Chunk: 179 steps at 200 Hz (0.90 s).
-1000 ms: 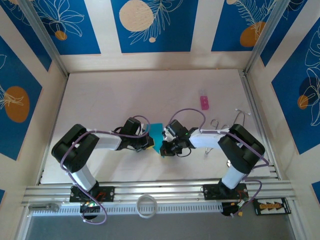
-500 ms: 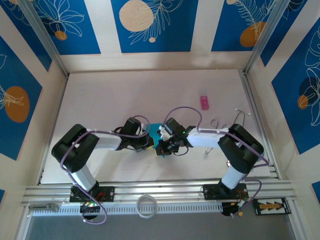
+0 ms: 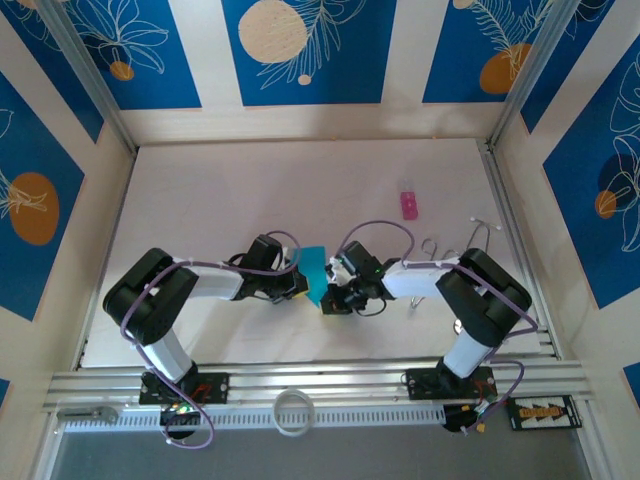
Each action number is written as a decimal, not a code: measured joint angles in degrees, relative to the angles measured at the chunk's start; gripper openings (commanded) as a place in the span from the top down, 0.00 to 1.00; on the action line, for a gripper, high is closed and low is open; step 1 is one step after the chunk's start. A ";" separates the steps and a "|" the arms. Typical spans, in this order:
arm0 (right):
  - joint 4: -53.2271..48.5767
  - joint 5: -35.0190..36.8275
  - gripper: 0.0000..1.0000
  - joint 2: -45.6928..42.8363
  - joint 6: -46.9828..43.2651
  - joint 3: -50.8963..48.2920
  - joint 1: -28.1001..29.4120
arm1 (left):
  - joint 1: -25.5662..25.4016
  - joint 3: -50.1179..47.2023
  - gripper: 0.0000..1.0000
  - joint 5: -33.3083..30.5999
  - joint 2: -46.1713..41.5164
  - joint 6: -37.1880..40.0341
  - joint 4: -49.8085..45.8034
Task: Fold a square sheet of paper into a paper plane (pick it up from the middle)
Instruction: Third fold the triangle at the center of the table.
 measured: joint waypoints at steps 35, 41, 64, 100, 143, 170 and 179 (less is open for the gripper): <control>0.74 -0.76 0.92 -3.19 0.83 -3.65 -1.09 | 0.00 0.04 1.00 -0.02 0.00 0.00 -0.02; 0.15 -0.72 0.92 -3.67 0.81 -3.91 -1.18 | 0.00 0.04 1.00 -0.02 0.02 0.00 -0.02; -2.27 -0.35 0.92 -5.75 0.81 -3.87 -1.49 | 0.00 0.04 1.00 -0.11 0.00 0.00 -0.02; -3.13 -1.01 0.92 -7.61 1.38 -0.92 -1.75 | 0.00 0.04 1.00 -0.17 0.00 0.00 0.00; -0.66 -3.30 0.90 -2.29 3.76 4.85 -2.25 | 0.00 0.04 1.00 -0.28 -0.09 0.00 -0.02; 0.33 -3.37 0.92 2.49 5.38 6.43 -2.49 | 0.00 0.04 1.00 -0.68 -0.17 0.00 -0.02; 0.20 -3.32 0.93 3.67 5.70 6.43 -2.64 | 0.00 0.04 1.00 -0.79 -0.22 0.00 -0.02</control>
